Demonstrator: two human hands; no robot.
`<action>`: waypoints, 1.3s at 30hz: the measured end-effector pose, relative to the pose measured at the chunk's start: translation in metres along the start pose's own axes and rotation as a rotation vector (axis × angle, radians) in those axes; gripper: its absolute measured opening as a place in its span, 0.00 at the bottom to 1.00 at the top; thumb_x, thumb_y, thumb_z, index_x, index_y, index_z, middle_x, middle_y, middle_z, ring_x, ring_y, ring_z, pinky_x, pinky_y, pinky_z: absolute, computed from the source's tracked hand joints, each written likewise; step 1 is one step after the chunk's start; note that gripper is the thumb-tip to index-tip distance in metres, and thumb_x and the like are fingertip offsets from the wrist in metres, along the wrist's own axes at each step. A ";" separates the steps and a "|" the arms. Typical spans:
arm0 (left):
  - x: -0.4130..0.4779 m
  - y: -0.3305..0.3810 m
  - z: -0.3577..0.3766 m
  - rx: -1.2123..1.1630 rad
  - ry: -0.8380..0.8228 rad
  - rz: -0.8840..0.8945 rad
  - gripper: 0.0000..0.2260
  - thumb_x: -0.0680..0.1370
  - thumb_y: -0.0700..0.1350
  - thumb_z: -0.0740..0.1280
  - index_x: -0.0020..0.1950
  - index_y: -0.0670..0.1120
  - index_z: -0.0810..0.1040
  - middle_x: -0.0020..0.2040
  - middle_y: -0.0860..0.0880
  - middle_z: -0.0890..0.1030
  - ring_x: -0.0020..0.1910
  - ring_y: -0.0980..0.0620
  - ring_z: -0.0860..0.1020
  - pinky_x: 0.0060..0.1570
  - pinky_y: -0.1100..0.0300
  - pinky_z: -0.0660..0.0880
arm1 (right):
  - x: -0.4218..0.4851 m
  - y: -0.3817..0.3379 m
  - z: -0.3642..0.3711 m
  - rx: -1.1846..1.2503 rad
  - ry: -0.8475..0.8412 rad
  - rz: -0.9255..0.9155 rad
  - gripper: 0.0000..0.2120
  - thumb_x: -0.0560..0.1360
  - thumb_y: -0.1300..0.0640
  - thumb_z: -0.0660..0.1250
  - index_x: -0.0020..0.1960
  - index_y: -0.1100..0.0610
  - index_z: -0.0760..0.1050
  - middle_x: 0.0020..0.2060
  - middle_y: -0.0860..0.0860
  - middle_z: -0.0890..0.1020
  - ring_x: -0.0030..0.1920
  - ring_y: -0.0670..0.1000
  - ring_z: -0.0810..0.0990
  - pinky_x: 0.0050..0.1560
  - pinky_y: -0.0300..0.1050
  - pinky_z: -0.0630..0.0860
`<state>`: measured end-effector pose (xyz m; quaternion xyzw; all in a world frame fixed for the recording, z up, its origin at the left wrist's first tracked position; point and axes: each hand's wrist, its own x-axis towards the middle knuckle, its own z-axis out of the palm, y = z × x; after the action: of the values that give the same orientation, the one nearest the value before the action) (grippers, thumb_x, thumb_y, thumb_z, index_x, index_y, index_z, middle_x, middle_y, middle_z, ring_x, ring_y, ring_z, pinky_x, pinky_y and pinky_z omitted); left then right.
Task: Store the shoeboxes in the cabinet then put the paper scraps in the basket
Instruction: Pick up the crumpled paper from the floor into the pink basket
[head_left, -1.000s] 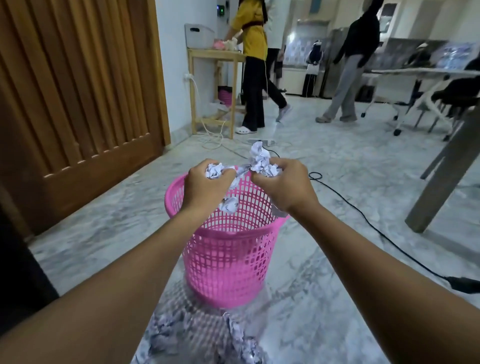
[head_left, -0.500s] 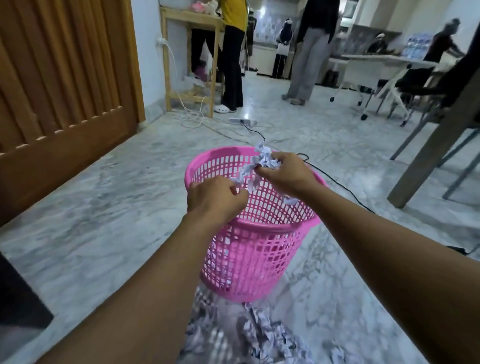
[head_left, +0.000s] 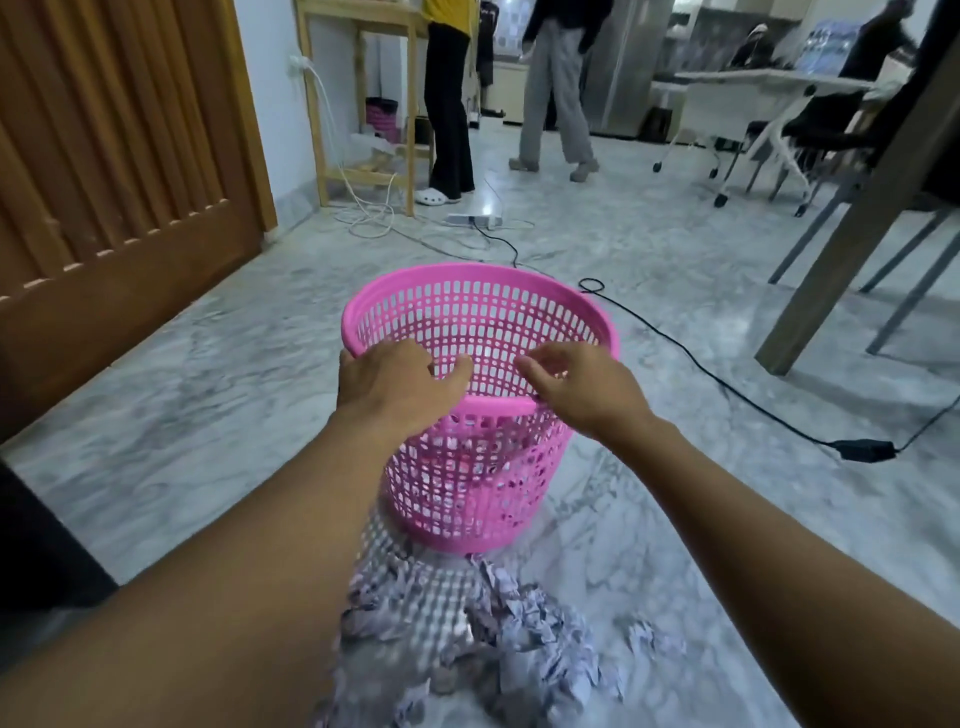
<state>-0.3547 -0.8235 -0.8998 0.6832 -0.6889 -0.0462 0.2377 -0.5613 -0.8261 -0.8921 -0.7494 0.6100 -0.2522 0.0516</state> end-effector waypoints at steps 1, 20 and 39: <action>-0.004 0.000 0.000 0.052 0.006 0.033 0.30 0.76 0.69 0.54 0.33 0.45 0.76 0.34 0.50 0.78 0.37 0.48 0.76 0.55 0.47 0.75 | -0.011 0.007 0.002 -0.005 0.084 -0.041 0.18 0.78 0.38 0.62 0.55 0.48 0.83 0.49 0.45 0.86 0.49 0.48 0.83 0.53 0.49 0.78; -0.186 0.030 0.155 -0.108 -0.050 -0.153 0.33 0.76 0.58 0.62 0.79 0.53 0.56 0.77 0.37 0.52 0.75 0.35 0.57 0.70 0.38 0.62 | -0.222 0.190 0.134 -0.010 -0.454 0.462 0.28 0.79 0.38 0.58 0.76 0.47 0.62 0.77 0.55 0.59 0.78 0.54 0.54 0.75 0.58 0.52; -0.188 -0.011 0.218 0.068 -0.549 0.151 0.31 0.80 0.54 0.58 0.79 0.61 0.46 0.80 0.51 0.38 0.79 0.51 0.41 0.77 0.49 0.49 | -0.235 0.143 0.179 0.168 -0.324 -0.090 0.28 0.76 0.40 0.57 0.60 0.64 0.71 0.67 0.62 0.70 0.70 0.58 0.65 0.73 0.63 0.60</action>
<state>-0.4385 -0.6996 -1.1465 0.5995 -0.7775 -0.1885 0.0218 -0.6397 -0.6825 -1.1767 -0.7996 0.5365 -0.1806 0.2003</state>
